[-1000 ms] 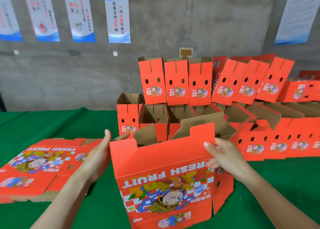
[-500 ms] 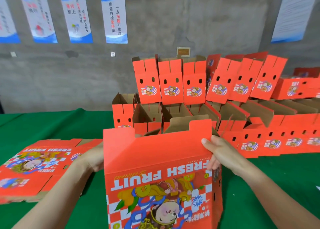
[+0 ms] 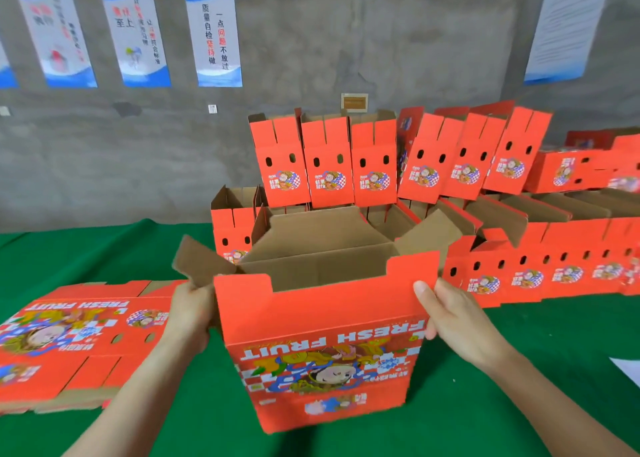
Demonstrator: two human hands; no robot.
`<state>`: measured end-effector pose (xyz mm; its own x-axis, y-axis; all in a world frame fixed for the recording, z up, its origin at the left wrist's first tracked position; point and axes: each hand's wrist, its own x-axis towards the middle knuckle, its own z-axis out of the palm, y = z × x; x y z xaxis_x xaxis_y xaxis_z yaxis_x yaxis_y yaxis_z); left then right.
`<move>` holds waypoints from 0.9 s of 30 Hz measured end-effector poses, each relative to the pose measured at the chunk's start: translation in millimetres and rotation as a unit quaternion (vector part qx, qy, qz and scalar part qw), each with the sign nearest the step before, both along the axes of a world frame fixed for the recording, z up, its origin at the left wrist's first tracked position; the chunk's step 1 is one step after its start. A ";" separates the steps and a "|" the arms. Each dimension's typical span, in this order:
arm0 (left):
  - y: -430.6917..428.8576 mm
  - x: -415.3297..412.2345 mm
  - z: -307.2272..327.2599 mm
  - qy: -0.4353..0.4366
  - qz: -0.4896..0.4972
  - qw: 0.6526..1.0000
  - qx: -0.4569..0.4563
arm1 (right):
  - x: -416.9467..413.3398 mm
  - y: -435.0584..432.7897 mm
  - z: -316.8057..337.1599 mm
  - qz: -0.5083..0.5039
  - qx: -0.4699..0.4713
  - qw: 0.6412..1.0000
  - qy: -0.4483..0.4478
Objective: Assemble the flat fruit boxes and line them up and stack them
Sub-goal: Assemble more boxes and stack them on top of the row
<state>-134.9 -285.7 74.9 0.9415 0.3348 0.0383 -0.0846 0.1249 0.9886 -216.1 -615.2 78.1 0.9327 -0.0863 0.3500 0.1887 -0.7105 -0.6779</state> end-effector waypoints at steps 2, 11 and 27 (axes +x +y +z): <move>-7.2 -2.5 -2.7 -0.024 0.039 0.997 -0.057 | -5.0 2.7 -2.8 -0.020 -0.011 0.999 -0.035; -22.9 -6.0 -17.8 0.037 0.120 0.980 -0.155 | 15.8 -5.1 -21.6 -0.073 0.101 0.990 -0.061; -27.0 -14.5 -28.5 -0.024 -0.108 0.986 0.127 | 37.5 -2.8 -24.6 -0.104 0.003 0.995 0.013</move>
<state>-149.4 -312.6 46.4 0.9848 0.1016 0.1409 -0.1302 -0.1054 0.9859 -178.5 -618.0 53.5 0.9034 -0.2794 0.3252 0.0212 -0.7285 -0.6847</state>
